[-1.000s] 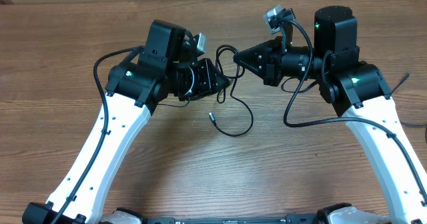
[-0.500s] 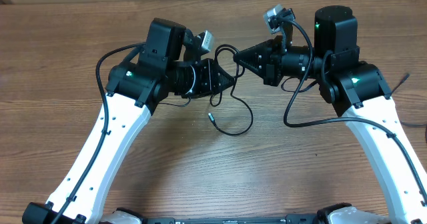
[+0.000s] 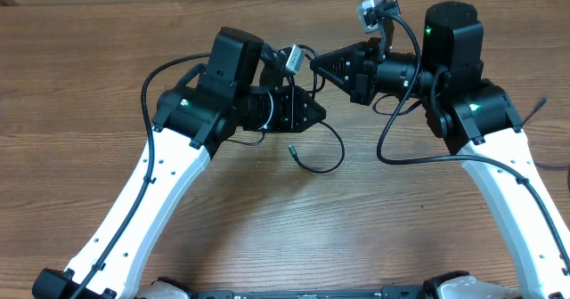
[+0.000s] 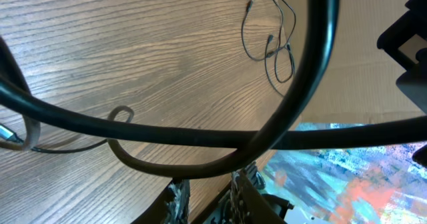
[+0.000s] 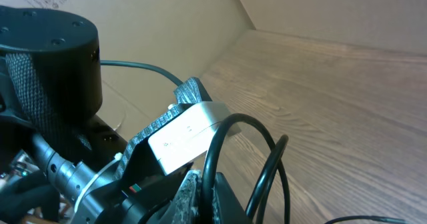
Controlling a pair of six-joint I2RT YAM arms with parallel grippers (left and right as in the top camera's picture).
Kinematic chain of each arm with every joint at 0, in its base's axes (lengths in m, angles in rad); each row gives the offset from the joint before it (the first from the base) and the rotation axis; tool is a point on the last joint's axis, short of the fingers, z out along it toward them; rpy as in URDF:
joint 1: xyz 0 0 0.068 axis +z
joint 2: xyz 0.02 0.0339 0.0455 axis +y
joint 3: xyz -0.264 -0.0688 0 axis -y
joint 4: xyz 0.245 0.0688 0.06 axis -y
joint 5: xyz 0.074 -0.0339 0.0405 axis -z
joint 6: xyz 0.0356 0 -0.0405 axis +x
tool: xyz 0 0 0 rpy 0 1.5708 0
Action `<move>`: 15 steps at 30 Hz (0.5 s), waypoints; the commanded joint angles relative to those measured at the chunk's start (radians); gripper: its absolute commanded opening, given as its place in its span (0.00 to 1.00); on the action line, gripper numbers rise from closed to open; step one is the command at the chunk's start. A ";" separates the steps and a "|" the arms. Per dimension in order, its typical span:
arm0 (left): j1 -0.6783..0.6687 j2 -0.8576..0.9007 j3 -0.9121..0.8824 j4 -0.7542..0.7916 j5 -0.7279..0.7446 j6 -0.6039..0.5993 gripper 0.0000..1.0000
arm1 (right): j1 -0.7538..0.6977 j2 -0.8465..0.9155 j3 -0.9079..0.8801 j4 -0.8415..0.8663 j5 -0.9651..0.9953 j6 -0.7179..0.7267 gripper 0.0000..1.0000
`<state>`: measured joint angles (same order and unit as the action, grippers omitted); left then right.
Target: Untangle cables
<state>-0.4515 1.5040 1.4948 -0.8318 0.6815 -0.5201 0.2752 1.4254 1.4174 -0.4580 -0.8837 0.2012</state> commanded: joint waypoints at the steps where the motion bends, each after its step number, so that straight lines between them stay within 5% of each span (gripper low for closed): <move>1: -0.003 -0.003 0.013 0.004 0.017 0.035 0.22 | 0.001 -0.024 0.011 0.008 -0.027 0.046 0.04; 15: -0.003 -0.003 0.013 -0.101 -0.064 0.304 0.28 | -0.002 -0.023 0.011 -0.011 0.005 0.064 0.04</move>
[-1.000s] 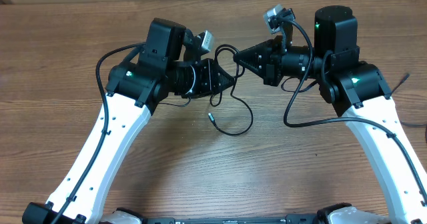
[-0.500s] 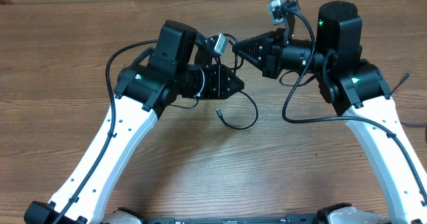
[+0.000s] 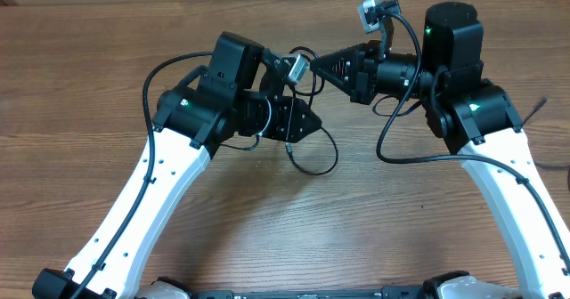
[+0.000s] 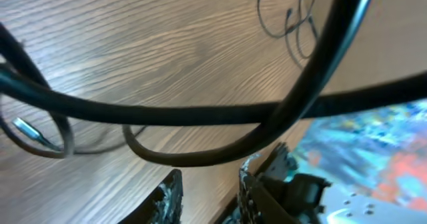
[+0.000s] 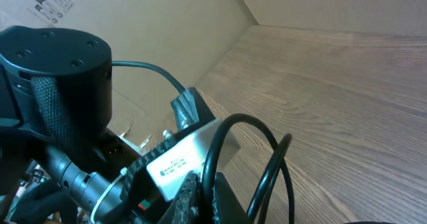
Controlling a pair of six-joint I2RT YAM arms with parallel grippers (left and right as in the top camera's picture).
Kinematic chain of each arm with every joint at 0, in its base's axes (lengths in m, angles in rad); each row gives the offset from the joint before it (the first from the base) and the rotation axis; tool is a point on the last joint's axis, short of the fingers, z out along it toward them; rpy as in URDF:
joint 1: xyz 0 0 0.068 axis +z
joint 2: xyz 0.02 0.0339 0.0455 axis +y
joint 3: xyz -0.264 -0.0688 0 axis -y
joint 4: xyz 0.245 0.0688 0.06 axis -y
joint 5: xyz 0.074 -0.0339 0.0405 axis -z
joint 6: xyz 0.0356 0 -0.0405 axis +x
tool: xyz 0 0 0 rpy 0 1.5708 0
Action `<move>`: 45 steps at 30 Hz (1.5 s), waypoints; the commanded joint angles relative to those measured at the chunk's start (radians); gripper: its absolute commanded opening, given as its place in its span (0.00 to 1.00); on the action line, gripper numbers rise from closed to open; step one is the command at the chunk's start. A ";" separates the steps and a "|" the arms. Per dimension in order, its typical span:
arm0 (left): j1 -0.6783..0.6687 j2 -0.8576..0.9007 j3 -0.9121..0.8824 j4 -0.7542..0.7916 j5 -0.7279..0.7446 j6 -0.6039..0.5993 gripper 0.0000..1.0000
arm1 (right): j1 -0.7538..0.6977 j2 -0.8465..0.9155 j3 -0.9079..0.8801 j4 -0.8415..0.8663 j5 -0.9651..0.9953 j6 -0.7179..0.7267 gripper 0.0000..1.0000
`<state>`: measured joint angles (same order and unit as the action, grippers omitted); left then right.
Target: Untangle cables
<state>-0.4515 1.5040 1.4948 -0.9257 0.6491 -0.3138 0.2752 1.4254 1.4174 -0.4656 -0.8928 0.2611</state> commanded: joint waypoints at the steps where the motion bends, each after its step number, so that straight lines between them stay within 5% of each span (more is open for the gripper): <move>1: -0.003 -0.003 0.013 -0.009 -0.031 0.098 0.29 | -0.002 -0.023 0.011 -0.003 0.025 0.005 0.04; 18: 0.006 -0.113 0.014 0.003 -0.103 0.161 0.33 | -0.012 -0.023 0.011 -0.029 0.099 0.006 0.04; 27: 0.006 -0.132 0.014 0.001 -0.201 0.299 0.36 | -0.014 -0.023 0.011 -0.023 0.025 0.172 0.04; 45: 0.003 -0.132 0.014 0.033 -0.264 0.320 0.37 | -0.026 -0.023 0.011 0.124 -0.113 0.472 0.04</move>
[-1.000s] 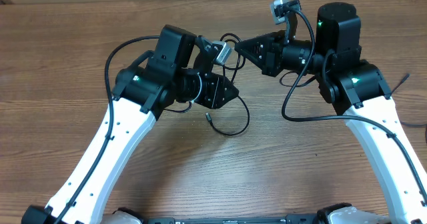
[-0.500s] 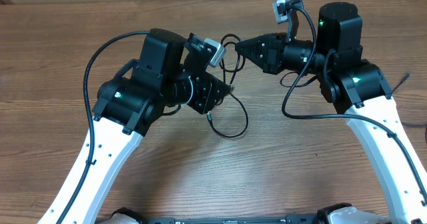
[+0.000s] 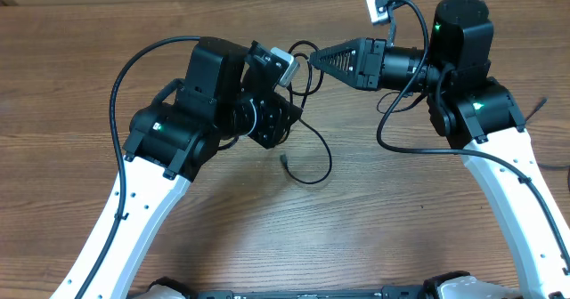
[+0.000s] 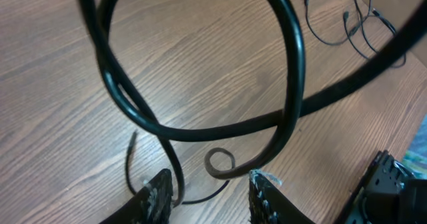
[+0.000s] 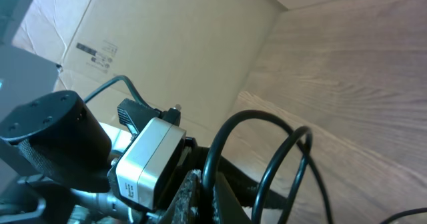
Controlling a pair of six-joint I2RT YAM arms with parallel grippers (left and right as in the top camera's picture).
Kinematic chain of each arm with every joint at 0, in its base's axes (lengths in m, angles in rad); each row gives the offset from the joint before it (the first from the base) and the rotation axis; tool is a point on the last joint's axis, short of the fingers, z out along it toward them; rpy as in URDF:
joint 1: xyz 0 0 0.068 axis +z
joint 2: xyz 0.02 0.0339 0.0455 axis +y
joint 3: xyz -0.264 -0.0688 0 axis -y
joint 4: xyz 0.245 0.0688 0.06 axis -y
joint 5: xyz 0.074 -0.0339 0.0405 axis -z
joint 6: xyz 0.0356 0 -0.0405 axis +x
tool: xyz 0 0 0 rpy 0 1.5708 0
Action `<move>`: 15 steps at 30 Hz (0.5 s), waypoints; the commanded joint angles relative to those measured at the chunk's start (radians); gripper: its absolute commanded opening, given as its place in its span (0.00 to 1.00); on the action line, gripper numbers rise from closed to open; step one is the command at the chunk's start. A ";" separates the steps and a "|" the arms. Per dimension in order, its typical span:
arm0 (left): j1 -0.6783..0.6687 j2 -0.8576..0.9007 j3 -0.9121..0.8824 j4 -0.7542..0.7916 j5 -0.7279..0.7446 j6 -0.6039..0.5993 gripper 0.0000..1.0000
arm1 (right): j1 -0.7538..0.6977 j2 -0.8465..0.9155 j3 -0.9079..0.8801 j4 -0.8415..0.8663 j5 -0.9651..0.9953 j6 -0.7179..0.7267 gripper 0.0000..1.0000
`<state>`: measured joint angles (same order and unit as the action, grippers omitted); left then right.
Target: Untangle cables
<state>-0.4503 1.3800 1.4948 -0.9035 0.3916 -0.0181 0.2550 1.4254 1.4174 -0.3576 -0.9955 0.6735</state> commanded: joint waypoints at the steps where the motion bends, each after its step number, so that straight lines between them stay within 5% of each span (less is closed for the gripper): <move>1: 0.000 -0.008 0.014 0.016 -0.006 0.021 0.37 | -0.006 -0.023 0.011 0.019 0.010 0.060 0.04; 15: -0.016 -0.008 0.014 0.041 -0.006 -0.003 0.37 | -0.006 -0.023 0.011 0.085 0.082 0.142 0.04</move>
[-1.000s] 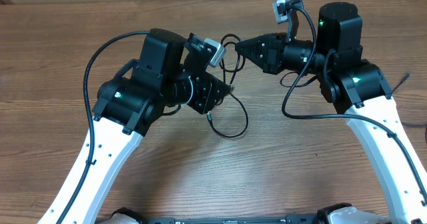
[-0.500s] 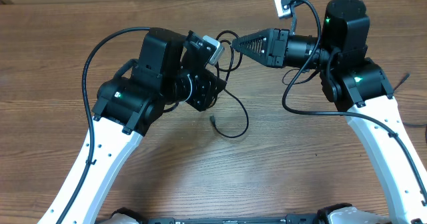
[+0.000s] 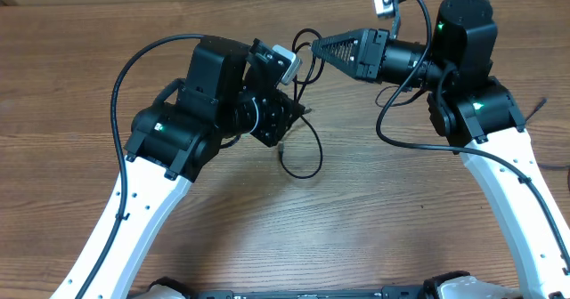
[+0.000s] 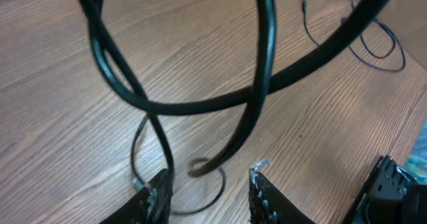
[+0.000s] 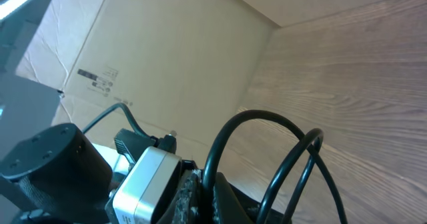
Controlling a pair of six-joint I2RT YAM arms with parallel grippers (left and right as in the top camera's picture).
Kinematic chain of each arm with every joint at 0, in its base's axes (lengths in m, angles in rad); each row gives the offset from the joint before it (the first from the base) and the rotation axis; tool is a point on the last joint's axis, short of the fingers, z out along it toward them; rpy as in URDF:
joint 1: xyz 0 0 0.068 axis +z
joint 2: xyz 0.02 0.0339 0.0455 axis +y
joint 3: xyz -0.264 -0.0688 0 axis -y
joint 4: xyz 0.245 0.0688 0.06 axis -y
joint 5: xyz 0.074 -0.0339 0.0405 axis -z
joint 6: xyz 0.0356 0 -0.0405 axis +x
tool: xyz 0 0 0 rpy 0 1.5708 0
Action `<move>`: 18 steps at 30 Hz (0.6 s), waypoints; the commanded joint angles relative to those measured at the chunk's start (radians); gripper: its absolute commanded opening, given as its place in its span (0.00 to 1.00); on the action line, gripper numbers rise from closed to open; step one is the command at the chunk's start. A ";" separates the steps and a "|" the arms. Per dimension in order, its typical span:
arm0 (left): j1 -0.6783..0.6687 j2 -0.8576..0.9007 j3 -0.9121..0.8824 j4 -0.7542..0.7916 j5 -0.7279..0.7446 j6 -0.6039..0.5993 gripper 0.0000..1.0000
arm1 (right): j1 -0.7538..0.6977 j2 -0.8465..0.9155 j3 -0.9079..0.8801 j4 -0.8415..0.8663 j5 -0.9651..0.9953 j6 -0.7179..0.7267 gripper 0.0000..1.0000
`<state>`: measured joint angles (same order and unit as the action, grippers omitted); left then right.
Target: Untangle cables
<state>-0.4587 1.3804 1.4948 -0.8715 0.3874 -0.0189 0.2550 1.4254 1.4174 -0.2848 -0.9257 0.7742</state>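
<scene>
A black cable (image 3: 319, 148) hangs from my right gripper (image 3: 319, 48) and ends in a loop on the table with a small plug (image 3: 281, 149). In the right wrist view my right gripper (image 5: 203, 184) is shut on one strand while two cable arcs (image 5: 267, 117) rise in front of it. My left gripper (image 3: 298, 117) hovers just left of the hanging strands. In the left wrist view my left gripper (image 4: 210, 194) is open; crossed cable loops (image 4: 200, 107) hang before it and one strand runs down by the left finger (image 4: 159, 191).
A second bunch of thin dark cables (image 4: 373, 31) lies on the wooden table (image 3: 401, 219) far off in the left wrist view. Cardboard walls (image 5: 167, 44) border the table's back. My left arm's white camera box (image 5: 143, 177) sits close under the right gripper.
My right gripper has shifted slightly up and right with the cable. The loop and plug on the table have slid a little to the left. My left gripper is still open.
At first my left gripper was low near the table with its jaws narrow and the cable across them, while my right gripper was shut on the cable close by. Later my left jaws stood wide apart and higher. My right gripper now holds the cable farther away.
</scene>
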 commanded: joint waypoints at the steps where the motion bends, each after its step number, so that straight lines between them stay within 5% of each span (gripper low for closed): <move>1: -0.008 -0.008 0.014 0.014 -0.002 -0.007 0.37 | -0.006 -0.023 0.011 0.012 0.012 0.043 0.04; 12: -0.008 -0.008 0.014 0.020 -0.003 -0.006 0.33 | 0.012 -0.023 0.011 0.069 -0.059 0.177 0.04; 18: -0.008 -0.008 0.013 0.019 -0.003 -0.007 0.22 | 0.021 -0.023 0.011 0.082 -0.068 0.222 0.04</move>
<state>-0.4587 1.3800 1.4948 -0.8562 0.3874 -0.0235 0.2703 1.4254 1.4174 -0.2111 -0.9726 0.9581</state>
